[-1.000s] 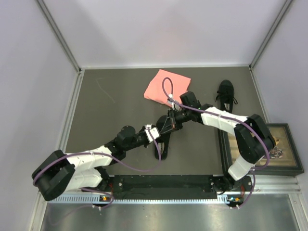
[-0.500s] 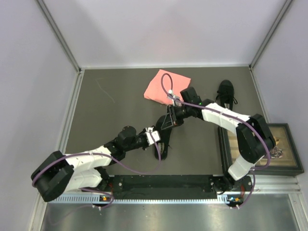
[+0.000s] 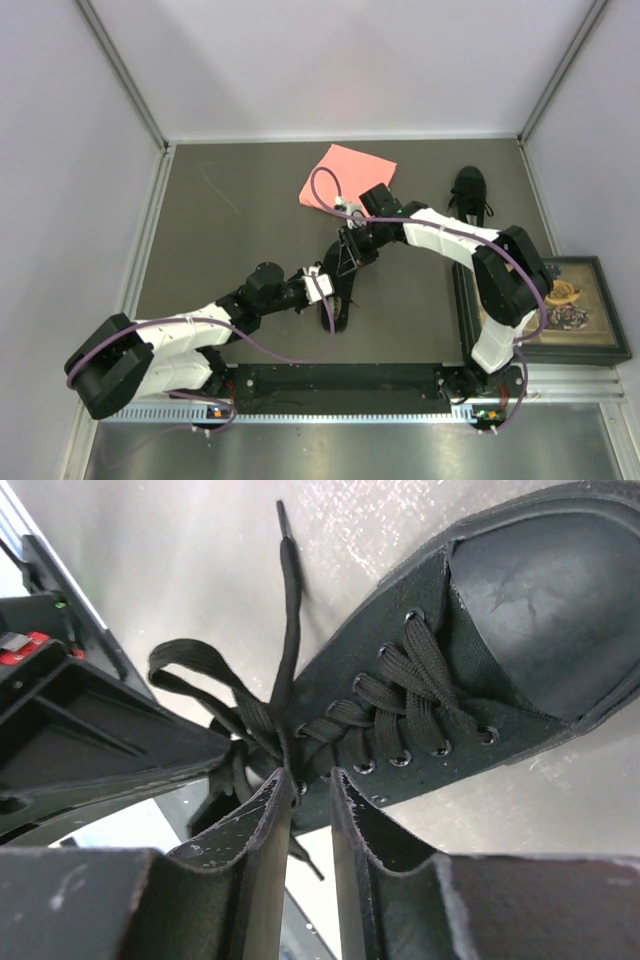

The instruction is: Tie the shoes

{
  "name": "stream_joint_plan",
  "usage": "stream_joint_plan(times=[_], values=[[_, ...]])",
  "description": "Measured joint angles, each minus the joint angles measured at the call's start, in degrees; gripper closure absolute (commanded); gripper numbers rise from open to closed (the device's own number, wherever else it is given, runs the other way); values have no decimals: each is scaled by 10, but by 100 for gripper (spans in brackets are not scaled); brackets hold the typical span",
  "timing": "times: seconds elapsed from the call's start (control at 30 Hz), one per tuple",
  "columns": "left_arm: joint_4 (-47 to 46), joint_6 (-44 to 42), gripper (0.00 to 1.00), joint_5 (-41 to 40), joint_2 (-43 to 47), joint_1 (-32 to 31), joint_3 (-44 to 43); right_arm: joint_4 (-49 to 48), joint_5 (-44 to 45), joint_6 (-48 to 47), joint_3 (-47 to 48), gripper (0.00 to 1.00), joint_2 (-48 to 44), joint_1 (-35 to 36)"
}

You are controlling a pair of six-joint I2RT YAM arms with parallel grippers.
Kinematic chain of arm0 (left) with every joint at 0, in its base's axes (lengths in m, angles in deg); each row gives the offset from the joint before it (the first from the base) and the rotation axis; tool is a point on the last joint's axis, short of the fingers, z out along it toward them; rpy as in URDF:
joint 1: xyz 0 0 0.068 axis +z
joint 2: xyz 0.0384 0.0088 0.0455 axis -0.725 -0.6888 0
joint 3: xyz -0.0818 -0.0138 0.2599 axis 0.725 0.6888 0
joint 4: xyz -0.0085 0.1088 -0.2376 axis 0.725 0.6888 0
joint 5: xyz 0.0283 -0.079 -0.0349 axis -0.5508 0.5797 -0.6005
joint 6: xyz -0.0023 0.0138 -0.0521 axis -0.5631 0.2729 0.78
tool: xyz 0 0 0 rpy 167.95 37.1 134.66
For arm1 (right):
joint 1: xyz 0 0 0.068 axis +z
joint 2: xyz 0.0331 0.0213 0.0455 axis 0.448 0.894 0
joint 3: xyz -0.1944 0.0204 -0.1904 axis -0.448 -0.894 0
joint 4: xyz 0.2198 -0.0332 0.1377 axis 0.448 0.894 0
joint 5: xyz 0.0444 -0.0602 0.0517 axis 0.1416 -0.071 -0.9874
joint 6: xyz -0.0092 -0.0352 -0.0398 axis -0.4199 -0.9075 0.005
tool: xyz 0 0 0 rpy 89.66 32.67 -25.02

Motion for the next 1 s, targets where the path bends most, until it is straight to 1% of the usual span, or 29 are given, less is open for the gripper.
stream_joint_plan(times=[0.3, 0.6, 0.63, 0.7, 0.73, 0.77, 0.8, 1.0], values=[[0, -2, 100, 1, 0, 0, 0, 9, 7, -18, 11, 75, 9, 9], [0, -3, 100, 2, 0, 0, 0, 16, 4, -31, 25, 76, 24, 23], [1, -3, 100, 2, 0, 0, 0, 16, 4, -31, 25, 77, 27, 25], [2, -3, 100, 2, 0, 0, 0, 17, 4, -34, 25, 84, 30, 26], [2, -3, 100, 2, 0, 0, 0, 18, 5, -36, 25, 88, 30, 27], [2, -3, 100, 2, 0, 0, 0, 18, 5, -38, 25, 98, 30, 27], [2, -3, 100, 2, 0, 0, 0, 19, 6, -40, 26, 100, 30, 27], [5, -3, 100, 0, -1, 0, 0, 18, 12, -42, 28, 100, 30, 26]])
